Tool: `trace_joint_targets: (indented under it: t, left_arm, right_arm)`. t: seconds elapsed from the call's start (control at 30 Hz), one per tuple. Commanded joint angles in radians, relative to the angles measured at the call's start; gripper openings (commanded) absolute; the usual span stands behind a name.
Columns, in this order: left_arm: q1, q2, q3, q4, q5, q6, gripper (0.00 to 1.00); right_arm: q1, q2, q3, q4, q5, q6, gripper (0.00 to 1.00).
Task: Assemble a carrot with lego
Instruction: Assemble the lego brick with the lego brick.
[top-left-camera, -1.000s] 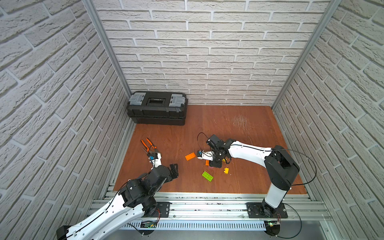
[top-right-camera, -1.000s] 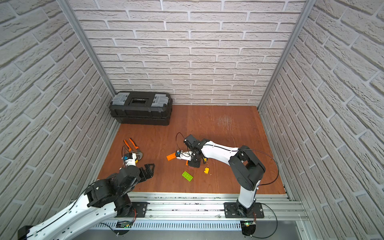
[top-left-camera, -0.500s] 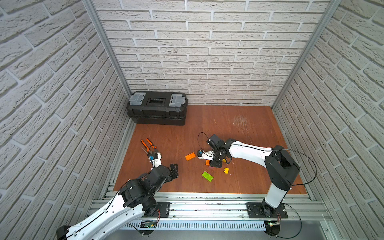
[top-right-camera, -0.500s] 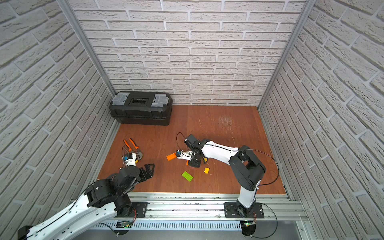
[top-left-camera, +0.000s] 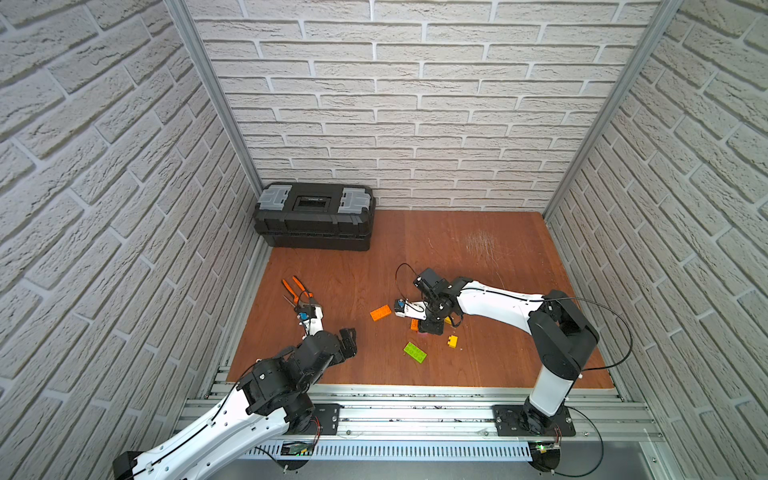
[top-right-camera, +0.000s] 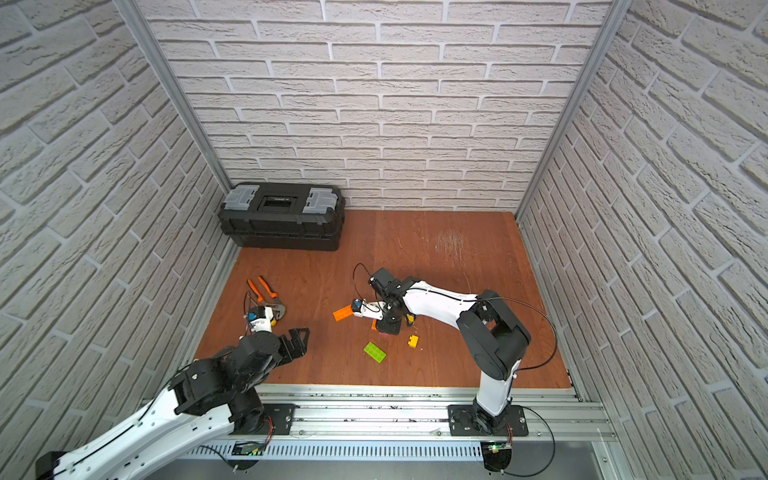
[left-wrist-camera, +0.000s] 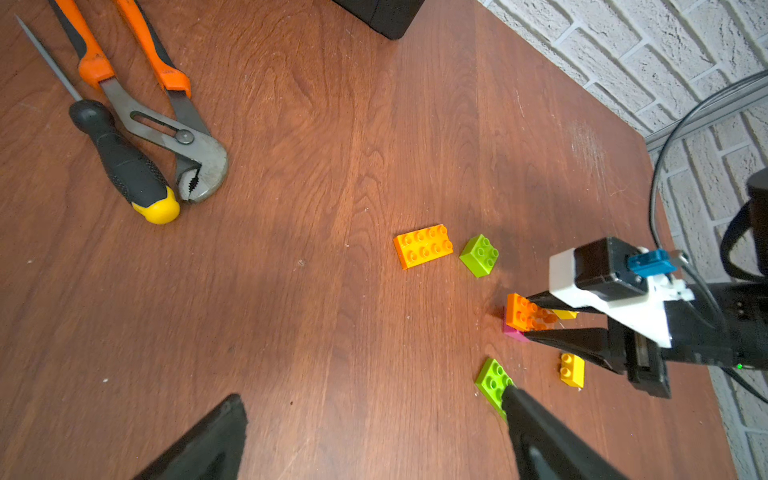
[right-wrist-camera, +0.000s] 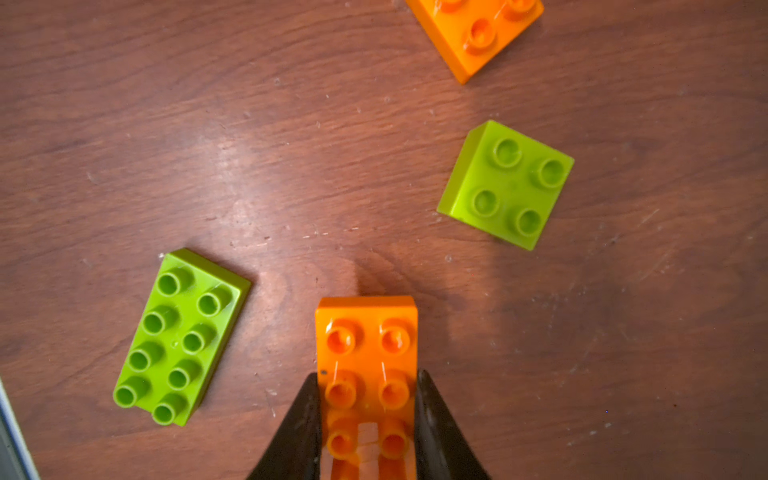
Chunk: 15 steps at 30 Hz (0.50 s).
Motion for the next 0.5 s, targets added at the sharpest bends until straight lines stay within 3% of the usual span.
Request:
trace_joint_targets:
  t: [0.0,0.47]
  left_arm:
    - [-0.004,-0.009,-0.016,0.004,-0.001,-0.009,0.98]
    - [-0.004,-0.017,-0.016,0.002,0.001,-0.008,0.98]
  right_arm:
    - [-0.005,0.130,-0.075,-0.073,0.061,0.022,0.05]
    - [-0.019,0.019,-0.104,-0.056,0.093,0.021,0.02]
